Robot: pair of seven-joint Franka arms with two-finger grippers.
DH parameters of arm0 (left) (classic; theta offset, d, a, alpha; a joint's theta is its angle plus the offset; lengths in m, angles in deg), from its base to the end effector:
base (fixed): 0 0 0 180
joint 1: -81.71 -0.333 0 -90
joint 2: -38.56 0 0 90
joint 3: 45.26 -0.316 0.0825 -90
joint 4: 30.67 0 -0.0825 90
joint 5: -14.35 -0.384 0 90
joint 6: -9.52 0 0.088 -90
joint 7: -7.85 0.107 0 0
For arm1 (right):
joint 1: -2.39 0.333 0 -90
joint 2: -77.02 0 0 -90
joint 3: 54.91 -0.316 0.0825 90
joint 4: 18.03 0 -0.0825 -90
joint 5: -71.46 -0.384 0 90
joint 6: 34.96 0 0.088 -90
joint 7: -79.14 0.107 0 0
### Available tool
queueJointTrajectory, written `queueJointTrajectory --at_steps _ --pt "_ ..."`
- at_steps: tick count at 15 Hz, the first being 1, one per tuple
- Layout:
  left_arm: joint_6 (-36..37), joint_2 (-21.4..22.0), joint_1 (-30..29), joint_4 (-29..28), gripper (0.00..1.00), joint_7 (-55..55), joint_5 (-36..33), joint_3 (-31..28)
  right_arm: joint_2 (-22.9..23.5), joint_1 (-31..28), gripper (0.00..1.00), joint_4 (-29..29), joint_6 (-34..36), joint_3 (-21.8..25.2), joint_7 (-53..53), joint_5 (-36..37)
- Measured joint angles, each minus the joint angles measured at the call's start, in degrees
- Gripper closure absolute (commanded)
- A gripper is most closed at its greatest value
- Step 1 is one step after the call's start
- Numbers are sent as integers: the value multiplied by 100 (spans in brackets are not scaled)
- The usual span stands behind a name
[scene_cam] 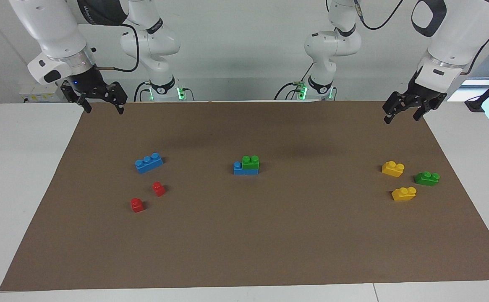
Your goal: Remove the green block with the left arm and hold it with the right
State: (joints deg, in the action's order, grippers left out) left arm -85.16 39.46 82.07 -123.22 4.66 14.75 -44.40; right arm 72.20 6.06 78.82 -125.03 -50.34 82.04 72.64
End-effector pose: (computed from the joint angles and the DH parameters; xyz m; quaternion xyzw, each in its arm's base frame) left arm 0.5571 -0.0126 0.6195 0.9995 0.0174 0.0263 0.0044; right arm 0.5266 -0.0122 0.6136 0.9993 -0.0328 -0.0171 0.0073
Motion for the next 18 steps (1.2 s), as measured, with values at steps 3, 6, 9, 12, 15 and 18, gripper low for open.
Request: queueJointTrajectory --at_steps 3,6,9,12,15,18 --pt "0 0 0 0 0 0 0 0 0 0 0 0 0 0 0 0" --pt "0 3 0 0 0 0 0 0 -1 0 0 0 0 0 0 0" --pt "0 3 0 0 0 0 0 0 -2 -2 0 0 0 0 5 0" --pt "0 4 0 0 0 0 0 -1 -2 -5 0 0 -5 1 9 0" --pt "2 4 0 -2 0 -9 0 -1 -2 -33 0 0 -7 9 14 0" --pt "3 4 0 -4 0 -27 0 -1 -2 -116 0 0 -117 40 130 0"
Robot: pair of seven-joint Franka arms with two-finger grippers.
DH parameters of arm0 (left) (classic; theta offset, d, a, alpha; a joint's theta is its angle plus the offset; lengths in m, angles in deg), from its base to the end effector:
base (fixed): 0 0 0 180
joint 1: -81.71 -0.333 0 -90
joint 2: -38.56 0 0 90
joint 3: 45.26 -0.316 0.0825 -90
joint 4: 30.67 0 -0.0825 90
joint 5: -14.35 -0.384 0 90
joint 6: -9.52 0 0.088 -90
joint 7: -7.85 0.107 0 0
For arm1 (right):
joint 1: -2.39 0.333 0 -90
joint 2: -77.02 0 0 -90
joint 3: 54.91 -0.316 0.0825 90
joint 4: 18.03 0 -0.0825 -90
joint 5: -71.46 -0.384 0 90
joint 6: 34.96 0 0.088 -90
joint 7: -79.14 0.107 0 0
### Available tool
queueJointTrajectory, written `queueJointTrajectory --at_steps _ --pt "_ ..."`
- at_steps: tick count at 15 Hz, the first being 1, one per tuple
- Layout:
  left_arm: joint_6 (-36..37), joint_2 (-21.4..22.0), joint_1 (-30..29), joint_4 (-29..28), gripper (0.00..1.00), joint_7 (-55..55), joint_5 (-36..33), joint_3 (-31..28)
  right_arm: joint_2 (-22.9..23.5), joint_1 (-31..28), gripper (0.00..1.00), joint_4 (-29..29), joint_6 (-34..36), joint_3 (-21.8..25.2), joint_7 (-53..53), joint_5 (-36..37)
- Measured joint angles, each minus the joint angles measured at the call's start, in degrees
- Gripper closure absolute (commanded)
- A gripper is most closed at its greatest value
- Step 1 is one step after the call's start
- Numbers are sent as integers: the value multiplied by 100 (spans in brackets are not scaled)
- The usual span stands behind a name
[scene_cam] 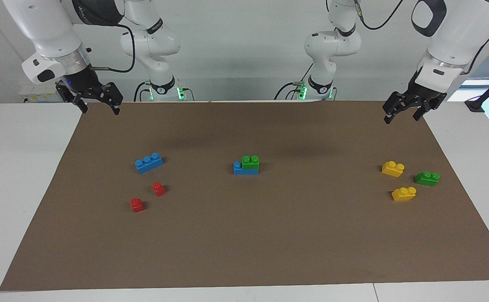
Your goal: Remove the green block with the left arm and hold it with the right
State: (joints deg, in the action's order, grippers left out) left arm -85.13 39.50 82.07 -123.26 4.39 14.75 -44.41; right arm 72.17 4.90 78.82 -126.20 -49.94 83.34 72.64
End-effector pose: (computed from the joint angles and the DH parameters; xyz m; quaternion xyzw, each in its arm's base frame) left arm 0.5569 -0.0125 0.6195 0.9995 0.0198 0.0260 0.0044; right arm 0.5281 -0.0268 0.6156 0.9983 -0.0576 -0.0067 0.0067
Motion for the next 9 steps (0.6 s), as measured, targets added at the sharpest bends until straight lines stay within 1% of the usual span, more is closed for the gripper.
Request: queueJointTrajectory --at_steps 2,4,6,9 --pt "2 2 0 -7 0 -78 0 3 0 13 0 0 -13 0 409 0" --pt "3 10 5 -37 0 -467 0 25 0 19 0 3 -14 -38 1058 0" --pt "3 33 13 -101 0 -1022 8 76 0 33 0 5 -13 -71 2003 0" --pt "3 66 40 -167 0 -1876 37 137 0 152 0 19 -13 -89 3686 -14"
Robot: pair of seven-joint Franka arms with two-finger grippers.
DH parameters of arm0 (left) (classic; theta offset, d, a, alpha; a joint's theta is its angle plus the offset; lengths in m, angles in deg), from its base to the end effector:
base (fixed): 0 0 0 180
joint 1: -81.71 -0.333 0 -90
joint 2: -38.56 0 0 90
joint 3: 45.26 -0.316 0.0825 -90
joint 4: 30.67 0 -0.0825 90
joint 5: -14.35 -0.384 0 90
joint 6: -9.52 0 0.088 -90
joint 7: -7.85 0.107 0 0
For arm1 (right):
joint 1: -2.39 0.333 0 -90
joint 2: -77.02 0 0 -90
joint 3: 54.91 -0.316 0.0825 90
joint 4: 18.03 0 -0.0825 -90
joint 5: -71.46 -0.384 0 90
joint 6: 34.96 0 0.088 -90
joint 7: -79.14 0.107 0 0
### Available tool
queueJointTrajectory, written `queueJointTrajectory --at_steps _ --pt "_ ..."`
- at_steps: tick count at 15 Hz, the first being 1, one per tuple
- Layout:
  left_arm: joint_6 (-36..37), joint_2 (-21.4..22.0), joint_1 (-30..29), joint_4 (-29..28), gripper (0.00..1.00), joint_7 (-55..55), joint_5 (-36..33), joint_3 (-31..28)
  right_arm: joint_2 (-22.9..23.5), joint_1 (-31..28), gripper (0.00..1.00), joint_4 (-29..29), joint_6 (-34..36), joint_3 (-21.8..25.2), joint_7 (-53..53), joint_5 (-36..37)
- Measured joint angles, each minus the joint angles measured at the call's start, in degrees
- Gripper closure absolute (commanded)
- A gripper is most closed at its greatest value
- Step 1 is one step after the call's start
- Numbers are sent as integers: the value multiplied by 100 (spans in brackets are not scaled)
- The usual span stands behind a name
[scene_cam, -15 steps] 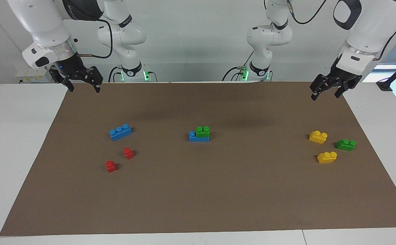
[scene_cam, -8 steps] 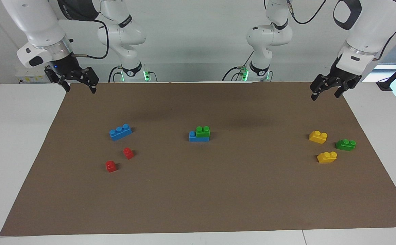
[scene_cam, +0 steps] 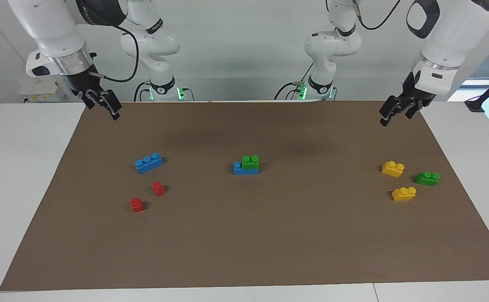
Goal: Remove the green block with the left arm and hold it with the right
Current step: 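Move both grippers toward the joined green-and-blue brick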
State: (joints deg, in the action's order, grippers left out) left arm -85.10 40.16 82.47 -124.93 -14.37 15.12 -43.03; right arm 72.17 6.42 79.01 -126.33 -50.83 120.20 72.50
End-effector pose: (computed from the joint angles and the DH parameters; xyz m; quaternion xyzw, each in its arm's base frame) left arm 0.5518 -0.0305 0.6118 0.9857 0.1674 0.0153 0.0097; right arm 0.5289 -0.0039 0.6142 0.9364 -0.3507 -0.0047 0.0082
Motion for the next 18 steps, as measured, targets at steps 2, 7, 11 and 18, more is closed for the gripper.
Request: queueJointTrajectory --at_steps 2,7,11,18 --pt "0 37 96 -68 0 -687 8 8 0 58 0 39 0 -6 999 -162" --pt "-4 148 327 -269 0 -2599 241 19 2 -86 0 288 0 15 2546 -1204" --pt "-29 206 396 -391 0 -3555 332 21 4 -318 0 661 -278 48 2567 -1873" --pt "-435 292 830 -672 0 -5663 334 30 5 -279 0 1054 -665 22 2684 -2906"
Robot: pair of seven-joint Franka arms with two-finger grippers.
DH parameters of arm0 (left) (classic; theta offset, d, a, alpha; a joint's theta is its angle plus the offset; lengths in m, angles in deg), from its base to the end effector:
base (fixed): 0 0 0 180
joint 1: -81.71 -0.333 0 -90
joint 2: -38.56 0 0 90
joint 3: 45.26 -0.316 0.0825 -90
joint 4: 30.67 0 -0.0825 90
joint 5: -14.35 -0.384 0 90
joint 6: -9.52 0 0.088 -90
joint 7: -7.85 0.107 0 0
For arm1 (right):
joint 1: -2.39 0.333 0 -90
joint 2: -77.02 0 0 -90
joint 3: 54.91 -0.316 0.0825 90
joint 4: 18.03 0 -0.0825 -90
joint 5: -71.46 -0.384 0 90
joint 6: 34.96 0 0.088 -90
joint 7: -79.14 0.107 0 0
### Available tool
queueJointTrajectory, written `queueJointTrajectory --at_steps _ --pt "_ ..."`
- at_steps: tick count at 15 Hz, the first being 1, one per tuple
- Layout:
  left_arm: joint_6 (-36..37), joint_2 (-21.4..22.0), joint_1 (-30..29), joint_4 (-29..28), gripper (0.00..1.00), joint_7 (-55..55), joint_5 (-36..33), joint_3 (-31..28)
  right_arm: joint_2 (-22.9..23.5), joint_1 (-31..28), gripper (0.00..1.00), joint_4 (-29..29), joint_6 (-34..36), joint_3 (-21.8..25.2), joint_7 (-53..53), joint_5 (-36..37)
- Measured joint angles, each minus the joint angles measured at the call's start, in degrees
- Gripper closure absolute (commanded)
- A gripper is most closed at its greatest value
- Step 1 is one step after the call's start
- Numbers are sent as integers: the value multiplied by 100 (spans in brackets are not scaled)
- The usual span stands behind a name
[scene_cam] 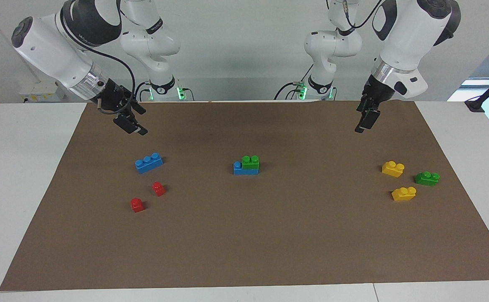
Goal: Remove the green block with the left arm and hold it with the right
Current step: 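Move both grippers toward the joined green-and-blue brick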
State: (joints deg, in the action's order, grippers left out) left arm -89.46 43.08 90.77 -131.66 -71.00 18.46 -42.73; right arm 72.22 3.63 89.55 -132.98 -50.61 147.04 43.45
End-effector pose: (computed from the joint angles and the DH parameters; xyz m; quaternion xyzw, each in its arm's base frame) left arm 0.5283 -0.1159 0.5903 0.8293 0.5574 -0.0086 0.0393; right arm 0.5313 0.0144 0.5472 -0.7636 0.5976 0.1635 0.1817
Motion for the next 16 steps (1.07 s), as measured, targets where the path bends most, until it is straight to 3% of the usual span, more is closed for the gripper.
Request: queueJointTrajectory --at_steps 8,16 --pt "-485 122 646 -337 0 -1235 1 12 5 219 0 354 -137 -31 321 -893" --pt "-853 124 1118 -483 0 -1989 1 18 215 693 0 616 -657 -48 1042 -923"
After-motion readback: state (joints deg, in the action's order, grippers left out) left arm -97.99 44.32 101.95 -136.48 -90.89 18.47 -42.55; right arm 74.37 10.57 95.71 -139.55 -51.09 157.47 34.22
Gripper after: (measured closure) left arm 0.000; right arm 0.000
